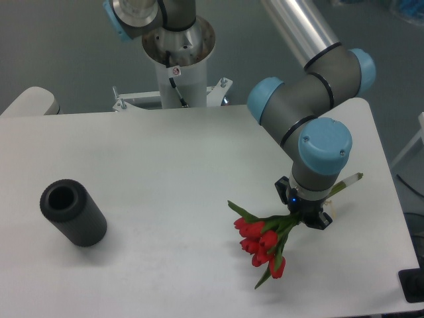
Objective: Insert the flowers into the vase
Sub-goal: 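Carry the red tulip bunch in the gripper toward the black vase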
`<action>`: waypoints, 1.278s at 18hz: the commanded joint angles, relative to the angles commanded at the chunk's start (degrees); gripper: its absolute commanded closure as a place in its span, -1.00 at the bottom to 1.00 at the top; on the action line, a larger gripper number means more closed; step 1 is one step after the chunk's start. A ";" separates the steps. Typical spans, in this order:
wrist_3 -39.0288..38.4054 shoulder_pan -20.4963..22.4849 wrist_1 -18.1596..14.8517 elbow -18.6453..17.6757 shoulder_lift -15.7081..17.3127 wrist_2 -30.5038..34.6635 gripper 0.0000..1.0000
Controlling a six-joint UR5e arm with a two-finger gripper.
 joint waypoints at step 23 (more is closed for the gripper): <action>-18.80 -5.09 2.11 -3.69 6.77 -29.25 1.00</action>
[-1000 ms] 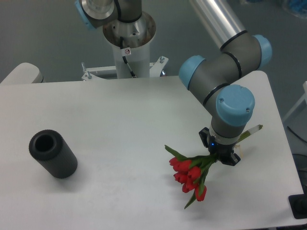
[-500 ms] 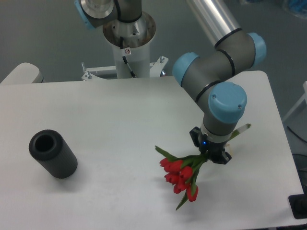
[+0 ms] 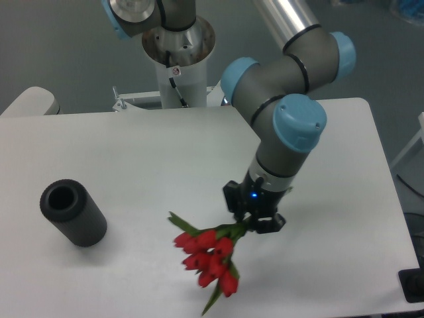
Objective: Insert the flowers into the vase
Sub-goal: 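Carry the red tulip bunch in the gripper toward the black vase, then raise the tulips and position the stems above the vase opening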
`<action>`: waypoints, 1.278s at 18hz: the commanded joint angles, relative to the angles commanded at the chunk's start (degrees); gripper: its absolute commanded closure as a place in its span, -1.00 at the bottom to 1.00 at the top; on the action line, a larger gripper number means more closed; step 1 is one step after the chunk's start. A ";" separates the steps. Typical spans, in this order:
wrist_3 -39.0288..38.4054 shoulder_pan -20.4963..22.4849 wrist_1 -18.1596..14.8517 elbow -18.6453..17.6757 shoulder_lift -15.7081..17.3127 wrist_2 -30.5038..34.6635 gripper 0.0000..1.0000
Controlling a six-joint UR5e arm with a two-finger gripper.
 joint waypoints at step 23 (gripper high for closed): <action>-2.73 -2.37 11.16 -16.08 13.10 -47.99 1.00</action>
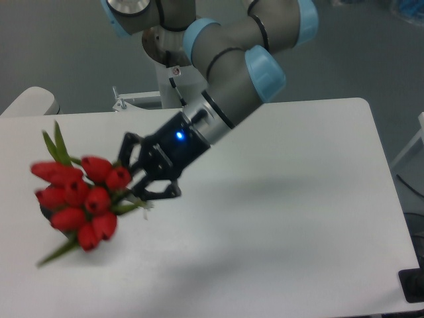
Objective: Insert the flowers into the vase
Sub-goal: 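Raise the tulips and position the stems above the vase opening, then lower the tulip stems down into the black vase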
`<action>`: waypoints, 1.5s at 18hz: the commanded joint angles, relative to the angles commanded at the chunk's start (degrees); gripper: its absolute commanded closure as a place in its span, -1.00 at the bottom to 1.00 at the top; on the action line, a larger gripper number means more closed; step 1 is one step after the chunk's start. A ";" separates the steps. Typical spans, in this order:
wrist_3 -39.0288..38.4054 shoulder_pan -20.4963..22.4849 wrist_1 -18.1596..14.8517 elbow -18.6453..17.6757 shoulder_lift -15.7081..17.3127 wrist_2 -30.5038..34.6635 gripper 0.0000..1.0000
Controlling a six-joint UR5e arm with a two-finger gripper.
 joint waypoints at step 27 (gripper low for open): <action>2.19 -8.36 6.59 -5.80 -2.28 -3.18 0.90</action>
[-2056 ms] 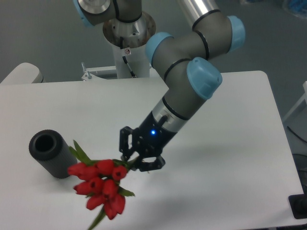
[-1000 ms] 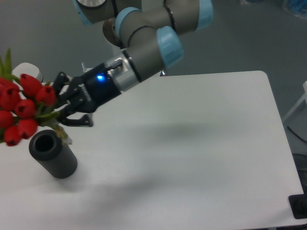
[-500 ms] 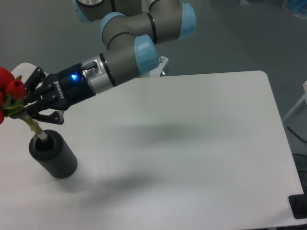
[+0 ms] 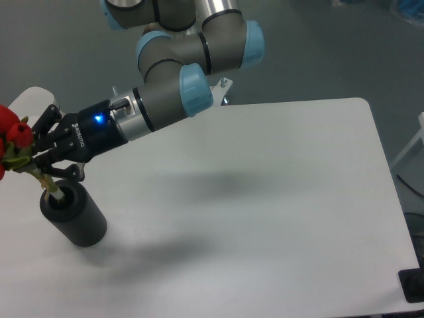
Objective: Insert the flowers into the vase
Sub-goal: 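Lower the tulip stems down into the black vase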
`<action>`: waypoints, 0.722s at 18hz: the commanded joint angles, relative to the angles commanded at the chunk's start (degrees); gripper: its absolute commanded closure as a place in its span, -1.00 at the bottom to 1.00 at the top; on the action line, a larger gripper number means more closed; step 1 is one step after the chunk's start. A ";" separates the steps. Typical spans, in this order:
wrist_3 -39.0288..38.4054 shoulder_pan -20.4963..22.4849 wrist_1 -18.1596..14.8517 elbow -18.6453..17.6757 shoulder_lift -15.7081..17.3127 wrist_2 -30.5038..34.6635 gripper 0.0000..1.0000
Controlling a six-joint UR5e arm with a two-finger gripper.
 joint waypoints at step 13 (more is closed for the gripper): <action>8.53 -0.09 0.17 -3.96 -4.30 0.09 0.61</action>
